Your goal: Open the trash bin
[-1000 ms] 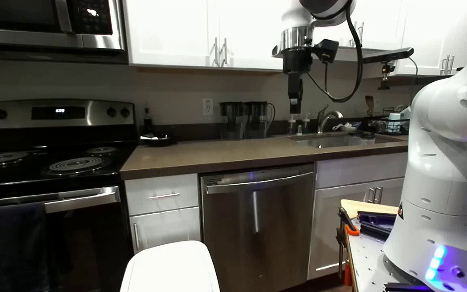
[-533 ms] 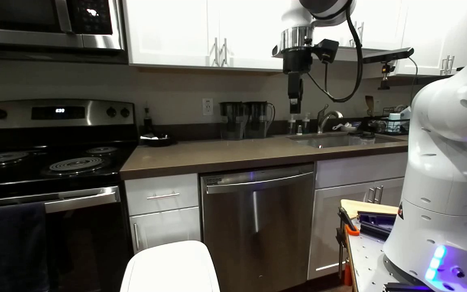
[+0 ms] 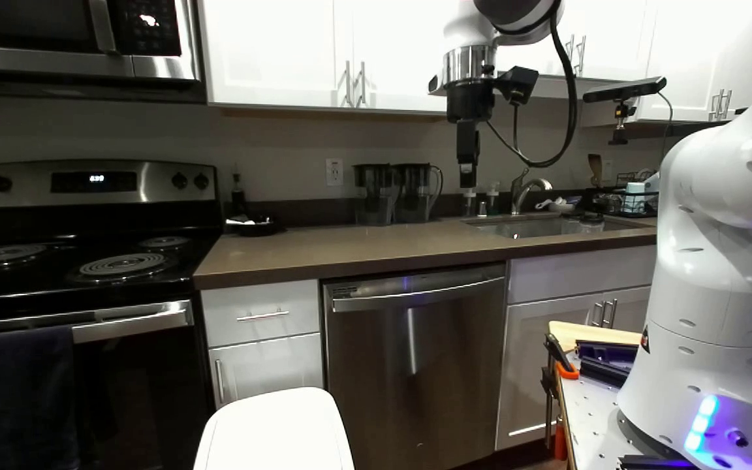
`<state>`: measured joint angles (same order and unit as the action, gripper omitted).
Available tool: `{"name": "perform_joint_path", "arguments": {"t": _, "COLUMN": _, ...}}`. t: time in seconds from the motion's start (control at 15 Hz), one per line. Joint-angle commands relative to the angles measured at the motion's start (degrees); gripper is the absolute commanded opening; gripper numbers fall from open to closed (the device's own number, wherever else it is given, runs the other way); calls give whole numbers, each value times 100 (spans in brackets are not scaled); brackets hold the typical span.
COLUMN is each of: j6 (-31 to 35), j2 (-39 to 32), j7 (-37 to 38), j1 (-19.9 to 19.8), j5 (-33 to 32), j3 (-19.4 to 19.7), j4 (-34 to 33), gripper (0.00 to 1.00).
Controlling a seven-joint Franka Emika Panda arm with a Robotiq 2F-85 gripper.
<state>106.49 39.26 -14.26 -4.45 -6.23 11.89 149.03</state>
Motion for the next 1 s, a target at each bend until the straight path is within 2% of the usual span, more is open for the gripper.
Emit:
{"name": "perform_joint_path", "arguments": {"t": 0.0, "j6": 498, "j2": -636, "j7": 42, "j1": 247, "j5": 201, "j3": -196, "j4": -130, "gripper": 100}}
{"name": "perform_joint_path", "arguments": {"t": 0.27, "j6": 1405, "j2": -1384, "j7": 124, "j1": 499, "j5": 414, "j3": -397, "j4": -287, "gripper": 100}}
{"name": "perform_joint_path", "arguments": {"t": 0.53, "j6": 2189, "j2": -2550, "j7": 38, "j1": 824, "j5": 777, "j3": -647, "j4": -835, "gripper": 100}}
{"name": "perform_joint_path", "arguments": {"t": 0.73, "j6": 2344, "j2": -3538, "j7": -50, "j1": 976, "j5": 954, "j3": -889, "j4": -1539, "gripper": 100}}
{"name": "perform_joint_path", "arguments": {"t": 0.93, "j6": 2266, "j2": -4415, "j7": -22, "j1": 964, "j5": 873, "j3": -1144, "j4": -2307, "gripper": 100}}
